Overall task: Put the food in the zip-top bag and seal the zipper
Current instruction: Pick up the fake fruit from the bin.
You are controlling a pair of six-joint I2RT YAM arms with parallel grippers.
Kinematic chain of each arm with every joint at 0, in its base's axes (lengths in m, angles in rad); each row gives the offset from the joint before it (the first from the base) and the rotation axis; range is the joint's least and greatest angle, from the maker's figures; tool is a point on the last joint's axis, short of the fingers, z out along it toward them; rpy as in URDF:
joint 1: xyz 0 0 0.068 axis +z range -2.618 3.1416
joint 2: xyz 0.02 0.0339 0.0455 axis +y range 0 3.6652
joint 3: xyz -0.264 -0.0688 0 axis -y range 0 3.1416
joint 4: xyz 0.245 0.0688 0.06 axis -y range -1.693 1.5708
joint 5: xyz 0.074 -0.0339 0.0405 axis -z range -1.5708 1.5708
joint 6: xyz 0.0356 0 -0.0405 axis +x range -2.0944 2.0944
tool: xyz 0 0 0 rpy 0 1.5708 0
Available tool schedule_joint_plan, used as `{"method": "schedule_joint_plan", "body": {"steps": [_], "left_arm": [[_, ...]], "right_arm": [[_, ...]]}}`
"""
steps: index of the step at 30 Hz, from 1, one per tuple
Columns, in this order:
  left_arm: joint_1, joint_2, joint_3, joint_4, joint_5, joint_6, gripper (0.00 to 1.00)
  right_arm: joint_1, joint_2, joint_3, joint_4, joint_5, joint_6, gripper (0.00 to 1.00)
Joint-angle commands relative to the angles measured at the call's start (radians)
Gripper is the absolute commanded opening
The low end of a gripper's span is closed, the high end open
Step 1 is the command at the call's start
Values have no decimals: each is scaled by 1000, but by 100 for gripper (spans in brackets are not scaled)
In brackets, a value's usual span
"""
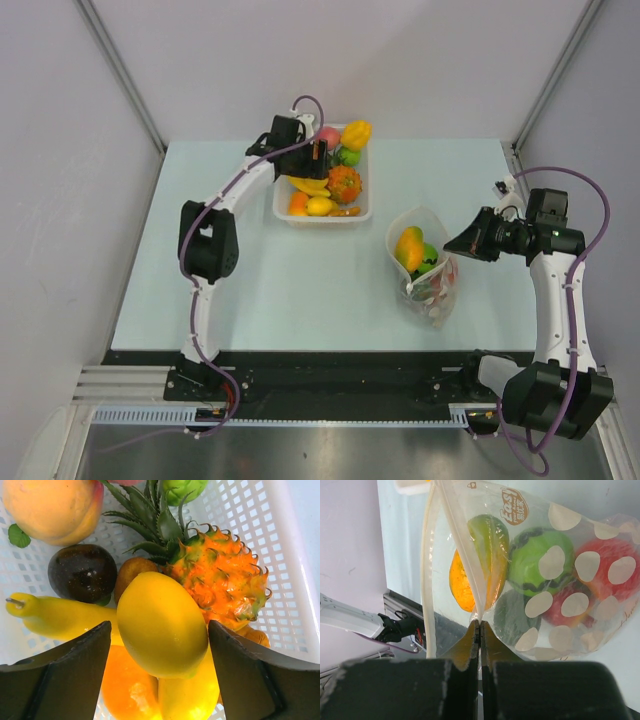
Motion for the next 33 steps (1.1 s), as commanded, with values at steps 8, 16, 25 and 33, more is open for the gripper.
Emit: {"method": "schedule_joint_plan", "body": {"steps": [8, 16, 25, 33], "left_arm": [[-13, 30, 14, 0, 26, -35, 94], [-13, 4, 28, 23, 25, -16, 65], [-129, -314, -116, 61, 116, 106, 47], [-384, -500, -279, 53, 267, 214, 45]], "right_arm": [[7, 1, 8, 30, 4, 16, 0], [7, 4, 12, 26, 10, 10, 0], [8, -2, 8, 23, 10, 1, 0], [8, -17, 6, 21, 1, -16, 0]]}}
